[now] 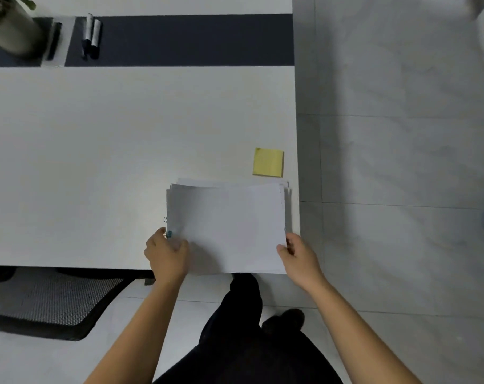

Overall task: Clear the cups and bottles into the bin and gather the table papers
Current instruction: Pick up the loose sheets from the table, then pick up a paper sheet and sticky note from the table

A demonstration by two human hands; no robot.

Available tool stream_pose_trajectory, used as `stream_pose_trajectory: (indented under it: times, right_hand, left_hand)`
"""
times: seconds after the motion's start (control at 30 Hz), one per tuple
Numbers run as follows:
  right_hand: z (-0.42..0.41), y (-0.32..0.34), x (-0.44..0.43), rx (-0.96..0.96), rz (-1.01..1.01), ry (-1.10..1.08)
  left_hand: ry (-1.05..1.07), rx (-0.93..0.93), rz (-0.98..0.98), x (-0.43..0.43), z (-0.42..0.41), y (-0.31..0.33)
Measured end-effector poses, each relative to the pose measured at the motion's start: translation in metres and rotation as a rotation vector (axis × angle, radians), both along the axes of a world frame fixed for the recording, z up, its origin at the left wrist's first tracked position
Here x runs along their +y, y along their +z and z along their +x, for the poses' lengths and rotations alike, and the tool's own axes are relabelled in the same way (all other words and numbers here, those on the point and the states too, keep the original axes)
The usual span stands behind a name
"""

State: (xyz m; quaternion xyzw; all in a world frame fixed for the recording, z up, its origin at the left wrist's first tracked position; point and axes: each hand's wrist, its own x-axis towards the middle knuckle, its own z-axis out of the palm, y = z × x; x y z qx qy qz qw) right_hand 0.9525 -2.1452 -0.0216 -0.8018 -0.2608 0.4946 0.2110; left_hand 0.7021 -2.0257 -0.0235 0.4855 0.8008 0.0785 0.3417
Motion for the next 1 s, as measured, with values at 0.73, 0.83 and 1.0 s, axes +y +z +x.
stream_pose_trajectory:
  times: [0.73,0.83,1.0]
  right_hand:
    - [0.147,0.156,-0.167,-0.193,0.701,-0.418]
    - [0.170,0.152,-0.201,-0.175,0.673,-0.517]
    - [0.226,0.146,-0.199,-0.157,0.639,-0.572]
  left_hand:
    - [-0.357,-0.660,0.391,-0.127,0.176,0.189]
    - [-0.406,-0.677,0.331,-0.143,0.196,0.191]
    - [-0.353,-0.656,0.309,-0.126,0.238,0.180]
